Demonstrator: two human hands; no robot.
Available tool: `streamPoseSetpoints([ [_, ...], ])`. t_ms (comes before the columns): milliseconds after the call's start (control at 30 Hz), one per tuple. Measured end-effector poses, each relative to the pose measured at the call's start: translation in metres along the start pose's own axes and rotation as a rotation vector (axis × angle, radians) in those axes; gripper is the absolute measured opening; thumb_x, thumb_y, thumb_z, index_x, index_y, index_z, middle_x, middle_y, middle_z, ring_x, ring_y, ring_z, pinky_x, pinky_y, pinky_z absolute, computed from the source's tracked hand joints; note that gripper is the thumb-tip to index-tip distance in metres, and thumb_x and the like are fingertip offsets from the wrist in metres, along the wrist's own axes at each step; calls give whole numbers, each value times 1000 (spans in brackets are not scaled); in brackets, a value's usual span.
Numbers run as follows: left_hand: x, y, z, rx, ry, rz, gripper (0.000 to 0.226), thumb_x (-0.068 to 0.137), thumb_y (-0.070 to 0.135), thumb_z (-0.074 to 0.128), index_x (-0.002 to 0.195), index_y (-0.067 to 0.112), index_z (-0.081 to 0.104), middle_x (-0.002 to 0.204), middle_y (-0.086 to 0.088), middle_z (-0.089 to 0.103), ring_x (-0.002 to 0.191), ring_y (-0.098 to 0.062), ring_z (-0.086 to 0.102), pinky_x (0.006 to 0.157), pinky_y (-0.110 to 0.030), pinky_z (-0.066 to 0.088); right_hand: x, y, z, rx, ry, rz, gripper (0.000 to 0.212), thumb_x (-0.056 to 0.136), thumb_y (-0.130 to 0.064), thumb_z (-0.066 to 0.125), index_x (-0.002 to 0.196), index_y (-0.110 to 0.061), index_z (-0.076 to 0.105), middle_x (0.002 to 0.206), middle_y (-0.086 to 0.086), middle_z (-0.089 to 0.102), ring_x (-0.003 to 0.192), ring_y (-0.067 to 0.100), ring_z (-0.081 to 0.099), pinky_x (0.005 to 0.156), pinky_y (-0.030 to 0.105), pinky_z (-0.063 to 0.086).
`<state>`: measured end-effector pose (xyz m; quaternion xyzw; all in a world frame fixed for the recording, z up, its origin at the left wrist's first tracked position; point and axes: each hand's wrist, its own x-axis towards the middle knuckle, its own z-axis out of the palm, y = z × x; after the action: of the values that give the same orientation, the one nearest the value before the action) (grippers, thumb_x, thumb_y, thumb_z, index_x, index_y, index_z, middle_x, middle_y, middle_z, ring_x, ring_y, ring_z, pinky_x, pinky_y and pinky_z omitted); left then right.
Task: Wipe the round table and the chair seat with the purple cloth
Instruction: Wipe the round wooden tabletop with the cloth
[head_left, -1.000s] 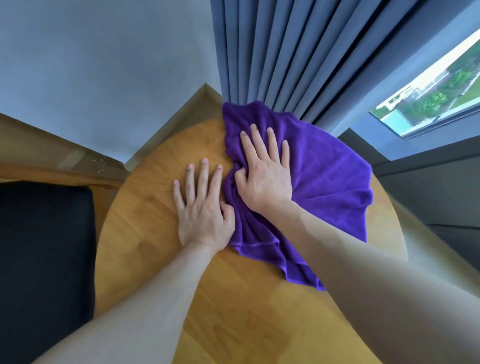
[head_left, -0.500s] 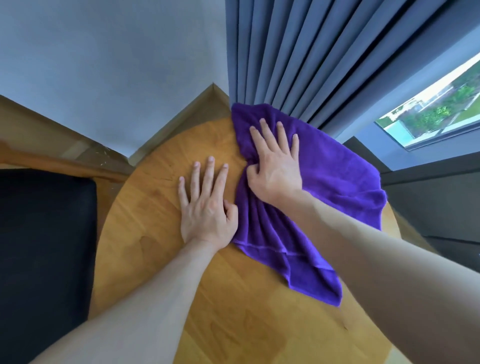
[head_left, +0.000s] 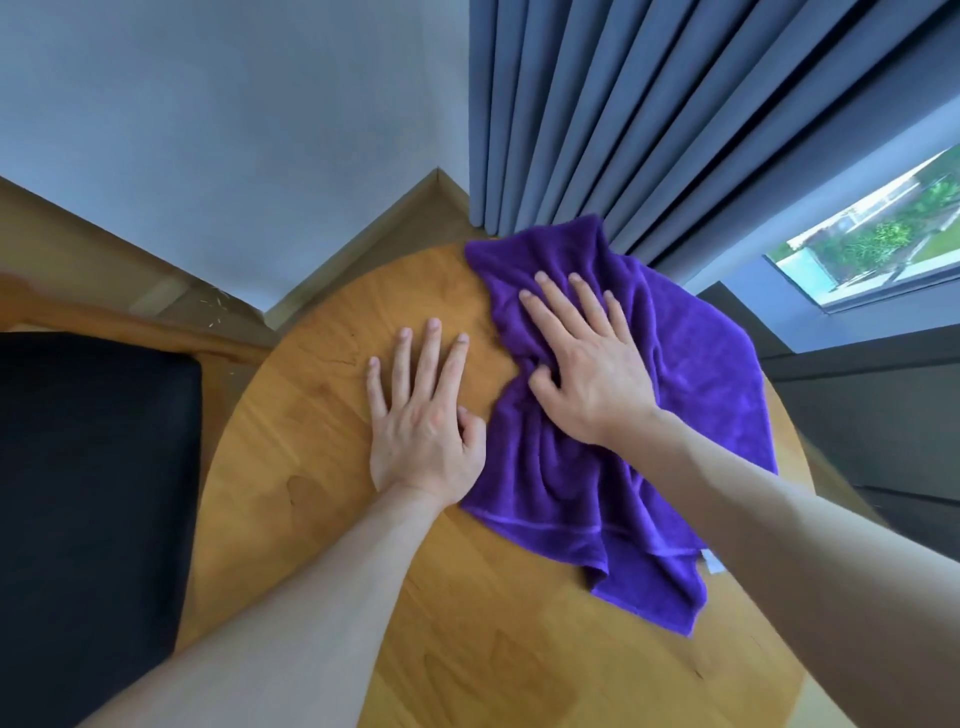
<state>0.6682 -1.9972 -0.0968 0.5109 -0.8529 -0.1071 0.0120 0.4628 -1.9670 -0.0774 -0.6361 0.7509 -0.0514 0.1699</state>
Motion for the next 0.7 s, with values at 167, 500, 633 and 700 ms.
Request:
streamPoseSetpoints([
  [167, -1, -1, 2, 32, -4, 10, 78, 85, 36, 37, 161, 28, 24, 173, -1, 12, 159, -26, 5, 125, -61, 12, 25, -40, 7, 51, 19, 82, 77, 86, -40, 32, 162, -29, 23, 171, -4, 12, 158, 28, -1, 125, 56, -5],
  [500, 0, 1, 1, 12, -2, 7, 81, 82, 32, 39, 161, 26, 26, 173, 0, 12, 159, -26, 6, 125, -60, 10, 5, 17, -9, -127, -93, -238, 82, 86, -50, 39, 163, -28, 21, 171, -4, 13, 158, 28, 6, 126, 55, 1],
  [633, 1, 1, 0, 11, -13, 8, 81, 84, 34, 38, 163, 28, 22, 173, -1, 12, 159, -27, 5, 125, -60, 9, 29, -10, -2, -34, 4, -1, 78, 88, -46, 36, 162, -27, 22, 171, -3, 14, 158, 30, 6, 126, 56, -2],
  [700, 0, 1, -1, 23, -15, 11, 79, 85, 34, 37, 163, 28, 22, 173, -2, 12, 159, -27, 5, 125, -61, 10, 36, -30, 5, 5, 40, 85, 76, 89, -43, 36, 162, -26, 22, 171, -2, 13, 158, 29, 3, 125, 57, -2],
])
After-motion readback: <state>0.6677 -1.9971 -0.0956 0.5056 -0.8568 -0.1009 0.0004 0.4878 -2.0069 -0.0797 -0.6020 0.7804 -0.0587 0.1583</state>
